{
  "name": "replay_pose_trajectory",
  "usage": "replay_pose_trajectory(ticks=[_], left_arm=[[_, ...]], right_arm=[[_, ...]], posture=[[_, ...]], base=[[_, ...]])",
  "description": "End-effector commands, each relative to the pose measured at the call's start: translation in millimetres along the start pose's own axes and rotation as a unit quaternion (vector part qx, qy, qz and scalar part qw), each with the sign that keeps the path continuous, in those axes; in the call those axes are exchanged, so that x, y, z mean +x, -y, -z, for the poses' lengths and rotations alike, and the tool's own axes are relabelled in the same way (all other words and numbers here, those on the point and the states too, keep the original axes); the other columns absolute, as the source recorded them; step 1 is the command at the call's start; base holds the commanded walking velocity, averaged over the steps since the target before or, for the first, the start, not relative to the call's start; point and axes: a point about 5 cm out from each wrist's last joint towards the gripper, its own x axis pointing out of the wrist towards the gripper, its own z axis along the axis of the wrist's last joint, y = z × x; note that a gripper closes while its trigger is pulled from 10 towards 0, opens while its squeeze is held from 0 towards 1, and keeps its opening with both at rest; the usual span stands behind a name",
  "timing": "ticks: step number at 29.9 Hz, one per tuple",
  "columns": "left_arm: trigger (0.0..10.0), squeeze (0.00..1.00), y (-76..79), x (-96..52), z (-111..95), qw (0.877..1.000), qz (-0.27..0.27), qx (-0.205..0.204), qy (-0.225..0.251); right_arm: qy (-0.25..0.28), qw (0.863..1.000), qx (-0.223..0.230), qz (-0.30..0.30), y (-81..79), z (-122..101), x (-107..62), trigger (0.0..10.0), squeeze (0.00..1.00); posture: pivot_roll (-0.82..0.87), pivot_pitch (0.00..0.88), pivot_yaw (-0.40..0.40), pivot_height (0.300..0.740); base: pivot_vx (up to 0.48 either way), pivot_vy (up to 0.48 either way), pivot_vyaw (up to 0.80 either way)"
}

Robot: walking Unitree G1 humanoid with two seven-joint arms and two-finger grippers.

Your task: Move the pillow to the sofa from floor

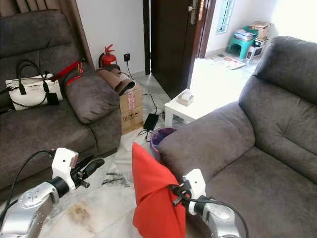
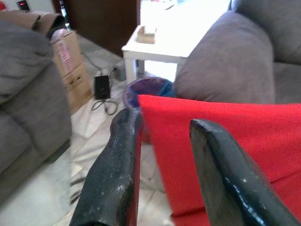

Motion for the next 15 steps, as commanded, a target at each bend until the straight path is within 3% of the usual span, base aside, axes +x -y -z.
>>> replay_pose_trajectory(ticks=[1,2,4,5,8,11,13,15], left_arm=[[10.0,0.0,-2.3,-7.6,13,0.999,0.01,0.018,-0.043],[10.0,0.0,-2.6,-11.7,21,0.995,0.03,0.053,-0.08],[10.0,0.0,-3.6,-15.7,27,0.99,0.047,0.08,-0.109],[10.0,0.0,-6.3,-23.1,36,0.978,0.078,0.122,-0.152],[10.0,0.0,-10.5,-32.5,47,0.956,0.12,0.168,-0.21],[10.0,0.0,-17.0,-39.7,53,0.928,0.158,0.222,-0.256],[10.0,0.0,-20.0,-39.4,52,0.922,0.161,0.236,-0.26],[10.0,0.0,-25.8,-38.3,50,0.907,0.166,0.273,-0.274]], right_arm=[[0.041,0.998,-0.037,-0.014,-0.6,-19,6.4,10.0,0.0],[0.039,0.998,-0.037,-0.025,-3.5,-17,6.7,10.0,0.0],[0.034,0.998,-0.038,-0.035,-6.0,-15,7.1,10.0,0.0],[0.021,0.997,-0.044,-0.061,-10.3,-11,6.9,10.0,0.0],[0.004,0.995,-0.046,-0.087,-13.2,-8,6.5,10.0,0.0],[-0.022,0.991,-0.057,-0.123,-16.3,-5,5.2,10.0,0.0],[-0.034,0.988,-0.063,-0.14,-18.0,-3,4.4,10.0,0.0],[-0.043,0.986,-0.082,-0.137,-16.7,-4,4.5,10.0,0.0]], posture=[[0.09,0.0,0.034,0.74],[0.09,0.0,0.036,0.74],[0.09,0.0,0.039,0.74],[0.09,0.0,0.04,0.74],[0.09,0.0,0.039,0.74],[0.09,0.0,0.043,0.74],[0.09,0.0,0.043,0.74],[0.08,0.0,0.043,0.74]], base=[[0.0,0.0,0.8],[0.0,0.0,0.8],[0.0,0.0,0.76],[0.0,0.0,0.46],[0.0,0.0,0.0],[0.0,0.0,0.0],[0.0,0.0,0.0],[0.0,0.0,0.0]])
